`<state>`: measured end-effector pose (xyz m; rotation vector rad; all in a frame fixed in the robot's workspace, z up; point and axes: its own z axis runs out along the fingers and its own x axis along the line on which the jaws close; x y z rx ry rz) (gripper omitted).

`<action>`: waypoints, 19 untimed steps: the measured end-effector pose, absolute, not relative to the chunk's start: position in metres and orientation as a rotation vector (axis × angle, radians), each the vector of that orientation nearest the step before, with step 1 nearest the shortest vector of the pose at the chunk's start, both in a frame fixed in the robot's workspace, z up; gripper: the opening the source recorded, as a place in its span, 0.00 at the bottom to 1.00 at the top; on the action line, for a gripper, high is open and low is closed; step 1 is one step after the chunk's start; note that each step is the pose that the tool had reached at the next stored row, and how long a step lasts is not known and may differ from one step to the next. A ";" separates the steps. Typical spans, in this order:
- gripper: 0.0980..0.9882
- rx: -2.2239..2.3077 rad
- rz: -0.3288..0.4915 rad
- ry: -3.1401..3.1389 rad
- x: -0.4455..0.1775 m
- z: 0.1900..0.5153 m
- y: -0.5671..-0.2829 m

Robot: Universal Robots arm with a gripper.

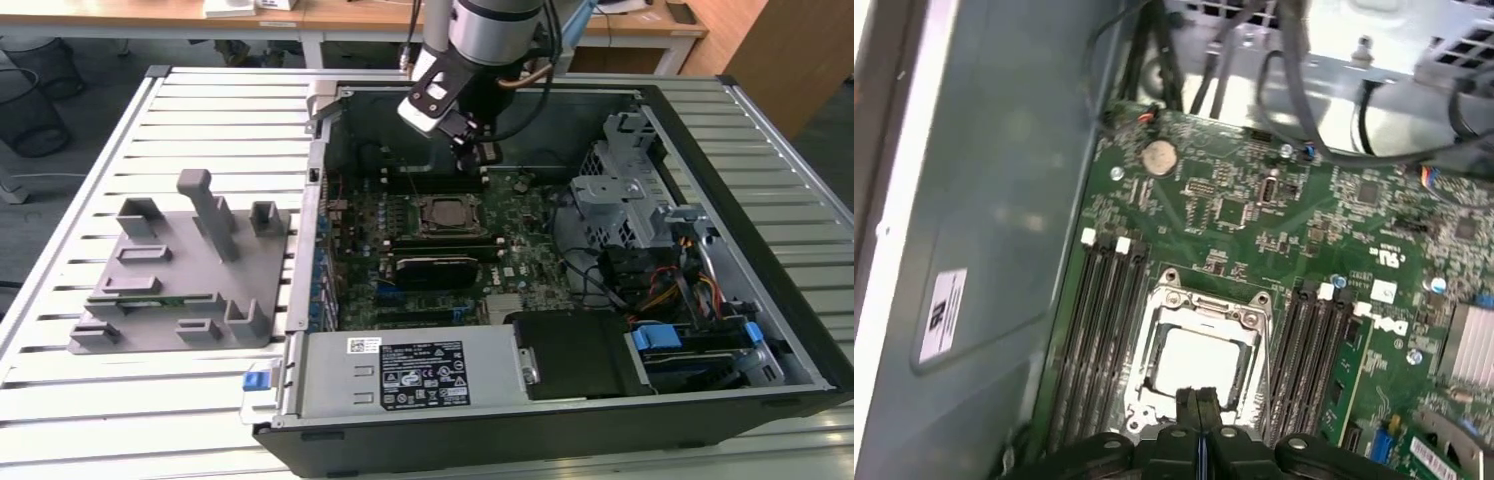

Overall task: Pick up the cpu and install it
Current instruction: 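Install the first cpu locking lever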

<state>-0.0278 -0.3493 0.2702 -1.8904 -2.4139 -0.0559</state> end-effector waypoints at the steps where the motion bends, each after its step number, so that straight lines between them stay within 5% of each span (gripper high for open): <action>1: 0.01 -1.868 -0.055 -2.431 -0.028 0.270 -0.349; 19: 0.01 -1.475 -0.037 -2.683 -0.028 0.269 -0.349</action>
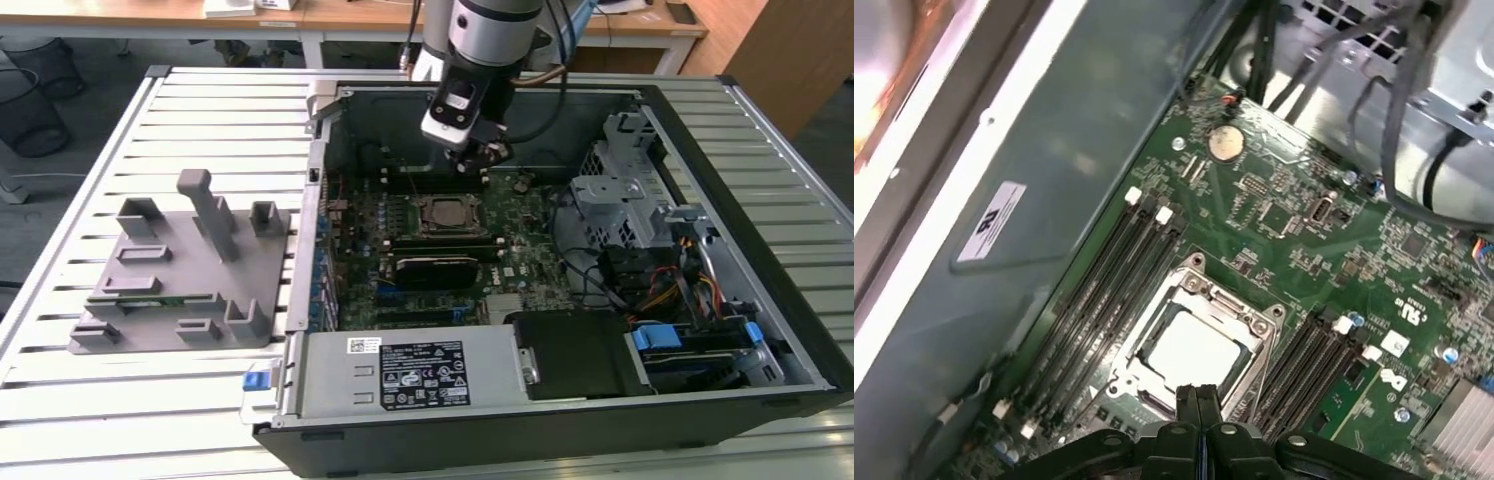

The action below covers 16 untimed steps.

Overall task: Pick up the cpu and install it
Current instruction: 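Install the first cpu locking lever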

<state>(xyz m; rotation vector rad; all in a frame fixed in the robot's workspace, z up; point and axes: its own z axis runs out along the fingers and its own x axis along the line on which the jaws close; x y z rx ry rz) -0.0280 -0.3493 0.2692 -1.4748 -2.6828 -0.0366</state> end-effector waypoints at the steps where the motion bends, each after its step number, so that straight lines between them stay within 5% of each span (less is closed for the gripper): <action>1: 0.01 -1.458 -0.036 -2.692 -0.028 0.269 -0.349; 16: 0.01 -1.244 -0.027 -2.796 -0.031 0.269 -0.350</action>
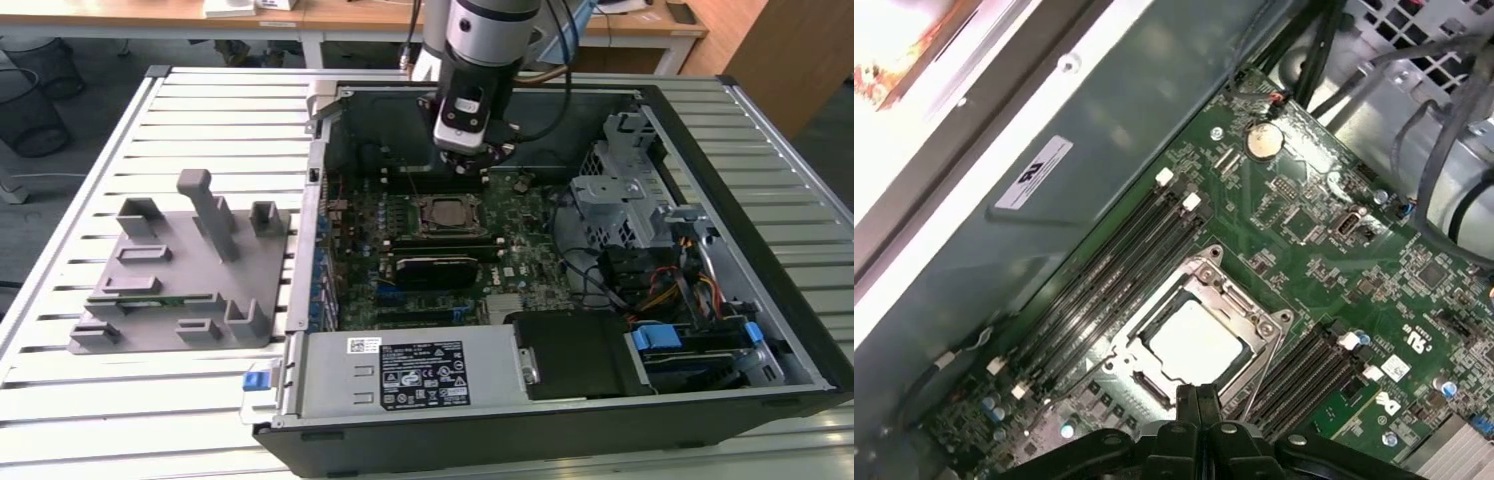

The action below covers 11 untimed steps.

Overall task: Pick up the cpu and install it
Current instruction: 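Install the first cpu locking lever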

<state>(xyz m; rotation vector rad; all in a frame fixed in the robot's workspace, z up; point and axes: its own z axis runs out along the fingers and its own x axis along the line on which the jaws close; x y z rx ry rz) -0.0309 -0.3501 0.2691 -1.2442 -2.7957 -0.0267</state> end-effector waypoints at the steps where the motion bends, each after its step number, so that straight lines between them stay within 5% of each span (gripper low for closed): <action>1: 0.01 -1.234 -0.026 -2.800 -0.031 0.269 -0.350; 11: 0.01 -1.112 -0.021 -2.850 -0.034 0.269 -0.351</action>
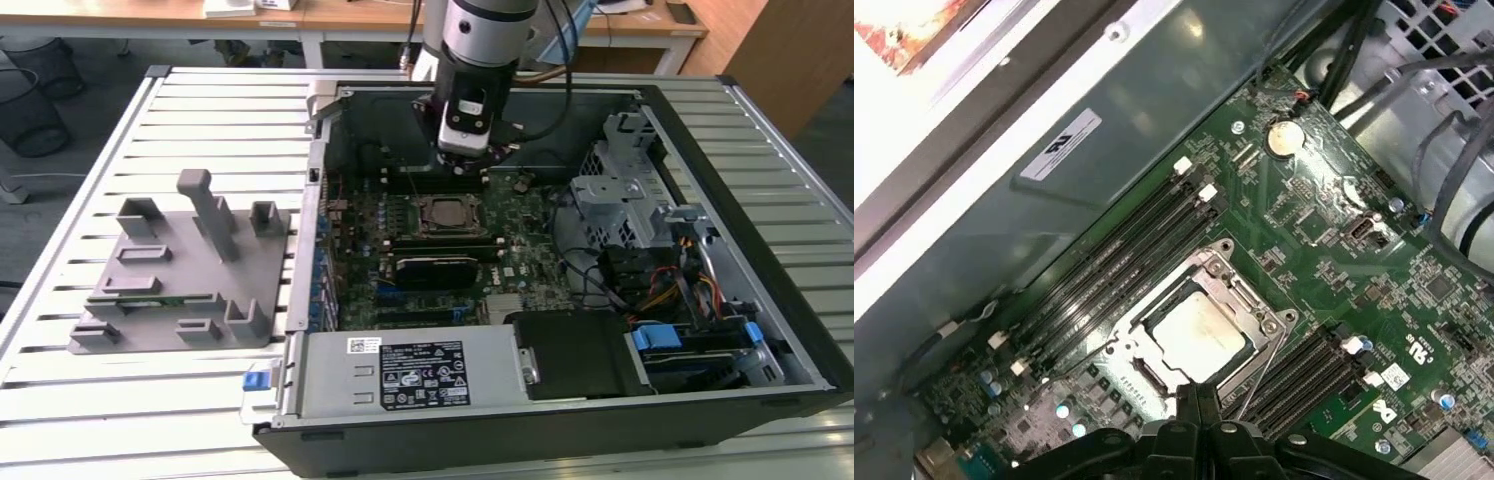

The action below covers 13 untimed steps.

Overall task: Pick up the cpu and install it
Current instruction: 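Install the first cpu locking lever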

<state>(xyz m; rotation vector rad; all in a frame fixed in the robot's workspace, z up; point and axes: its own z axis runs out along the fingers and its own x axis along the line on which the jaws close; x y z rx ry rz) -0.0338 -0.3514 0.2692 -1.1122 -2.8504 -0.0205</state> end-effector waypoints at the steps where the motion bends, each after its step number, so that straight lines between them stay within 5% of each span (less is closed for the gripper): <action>1: 0.01 -1.092 -0.020 -2.858 -0.034 0.269 -0.351; 13: 0.01 -0.775 -0.006 -2.959 -0.034 0.269 -0.351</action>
